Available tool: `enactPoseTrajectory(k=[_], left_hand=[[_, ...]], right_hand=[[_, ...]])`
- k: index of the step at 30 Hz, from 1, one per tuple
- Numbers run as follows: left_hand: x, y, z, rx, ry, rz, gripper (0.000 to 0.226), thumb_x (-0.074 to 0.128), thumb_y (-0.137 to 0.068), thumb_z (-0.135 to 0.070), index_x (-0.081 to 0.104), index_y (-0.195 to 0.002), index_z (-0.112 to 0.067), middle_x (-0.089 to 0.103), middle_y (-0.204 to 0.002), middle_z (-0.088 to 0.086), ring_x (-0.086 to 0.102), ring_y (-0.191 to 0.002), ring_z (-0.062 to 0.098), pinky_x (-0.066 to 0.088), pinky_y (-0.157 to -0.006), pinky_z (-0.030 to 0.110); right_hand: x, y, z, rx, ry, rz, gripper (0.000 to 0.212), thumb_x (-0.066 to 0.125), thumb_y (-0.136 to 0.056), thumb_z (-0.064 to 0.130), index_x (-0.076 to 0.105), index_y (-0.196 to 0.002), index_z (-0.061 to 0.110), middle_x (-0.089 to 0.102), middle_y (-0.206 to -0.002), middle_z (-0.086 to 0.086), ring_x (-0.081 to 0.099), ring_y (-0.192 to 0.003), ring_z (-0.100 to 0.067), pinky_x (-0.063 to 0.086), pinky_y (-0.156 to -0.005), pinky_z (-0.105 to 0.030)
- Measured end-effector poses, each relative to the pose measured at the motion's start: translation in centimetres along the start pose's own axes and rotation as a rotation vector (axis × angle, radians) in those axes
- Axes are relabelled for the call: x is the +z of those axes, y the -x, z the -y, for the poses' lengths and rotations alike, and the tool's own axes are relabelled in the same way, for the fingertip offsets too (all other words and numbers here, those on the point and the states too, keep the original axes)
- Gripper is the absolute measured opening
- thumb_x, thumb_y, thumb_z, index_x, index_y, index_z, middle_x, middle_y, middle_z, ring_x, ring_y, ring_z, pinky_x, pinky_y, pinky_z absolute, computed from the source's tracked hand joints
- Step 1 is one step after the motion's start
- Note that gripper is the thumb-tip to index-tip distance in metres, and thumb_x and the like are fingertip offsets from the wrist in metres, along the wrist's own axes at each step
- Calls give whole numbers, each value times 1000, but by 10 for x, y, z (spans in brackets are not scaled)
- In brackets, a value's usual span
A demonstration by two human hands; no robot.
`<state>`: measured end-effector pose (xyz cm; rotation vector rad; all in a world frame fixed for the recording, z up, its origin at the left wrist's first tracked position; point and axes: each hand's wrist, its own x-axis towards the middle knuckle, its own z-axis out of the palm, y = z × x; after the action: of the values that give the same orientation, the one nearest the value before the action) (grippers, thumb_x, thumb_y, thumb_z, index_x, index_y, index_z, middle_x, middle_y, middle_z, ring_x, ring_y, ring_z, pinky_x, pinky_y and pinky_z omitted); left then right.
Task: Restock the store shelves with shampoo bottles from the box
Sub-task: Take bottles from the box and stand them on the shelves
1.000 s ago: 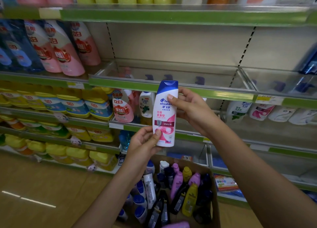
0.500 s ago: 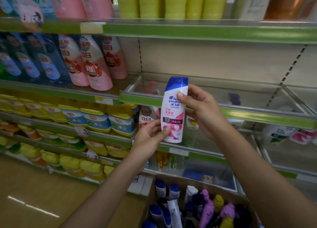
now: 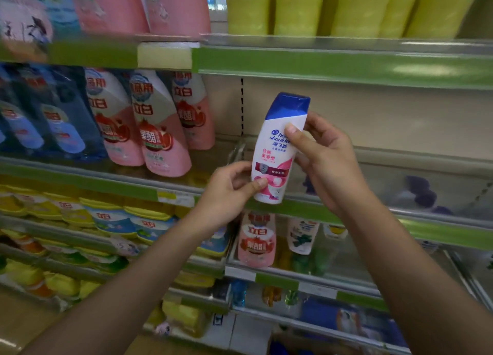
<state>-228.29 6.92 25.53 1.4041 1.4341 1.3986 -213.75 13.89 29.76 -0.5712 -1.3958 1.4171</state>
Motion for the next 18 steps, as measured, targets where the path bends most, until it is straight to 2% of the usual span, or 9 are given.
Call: enactPoseTrajectory(k=[2, 6, 8, 10, 12, 14, 16, 18], left_hand=[[-9, -19, 6, 24, -38, -5, 23, 62, -88, -5, 61, -109, -13, 69, -95, -7, 67, -82, -4, 50, -69, 9], [-24, -53, 26, 41, -156, 11, 29, 63, -87, -9, 61, -116, -10, 69, -108, 2, 66, -97, 6, 52, -76, 12], [-28, -66, 38, 44, -217, 27, 29, 65, -87, -12, 63, -115, -12, 69, -109, 1, 65, -100, 9, 52, -77, 13], [-31, -75, 42, 41, -263, 45, 24, 66, -86, -14, 64, -110, -15, 69, -106, -2, 64, -98, 5, 51, -81, 16], [-34, -89, 47, 37, -287, 72, 21, 67, -85, -15, 66, -106, -17, 70, -104, -3, 65, -97, 5, 52, -88, 24], [-36, -103, 52, 36, -307, 95, 25, 68, -85, -17, 66, -110, -18, 71, -107, -3, 65, -100, 8, 49, -93, 28], [-36, -115, 57, 24, -291, 107, 30, 66, -86, -16, 63, -116, -19, 68, -110, -7, 62, -101, 3, 46, -91, 17], [-36, -126, 65, 31, -263, 105, 31, 65, -87, -12, 61, -116, -18, 65, -106, -11, 59, -93, -4, 42, -83, 3]], right_hand=[[5, -18, -7, -15, 9, -6, 29, 64, -88, 5, 60, -117, 4, 71, -104, -5, 69, -94, -18, 57, -86, -38], [8, -44, -27, -25, 42, -1, 36, 65, -86, 1, 59, -121, 3, 72, -106, -10, 69, -99, -25, 57, -88, -41], [10, -53, -39, -16, 59, 0, 39, 66, -84, 0, 60, -123, 4, 72, -106, -10, 70, -98, -25, 58, -84, -36], [10, -58, -46, -23, 61, 1, 40, 67, -84, 1, 60, -124, 6, 73, -106, -10, 71, -98, -25, 59, -81, -32], [10, -67, -55, -53, 70, -14, 41, 67, -83, 2, 61, -124, 6, 72, -107, -10, 70, -99, -25, 59, -81, -33], [9, -78, -62, -85, 96, -28, 43, 67, -83, 1, 60, -125, 4, 72, -108, -10, 70, -100, -25, 59, -83, -35], [8, -89, -68, -109, 122, -22, 45, 67, -84, 2, 58, -129, 3, 71, -112, -12, 69, -102, -26, 58, -85, -37], [5, -100, -74, -119, 147, 1, 45, 66, -86, 4, 57, -131, 4, 71, -113, -12, 69, -103, -27, 58, -87, -38]])
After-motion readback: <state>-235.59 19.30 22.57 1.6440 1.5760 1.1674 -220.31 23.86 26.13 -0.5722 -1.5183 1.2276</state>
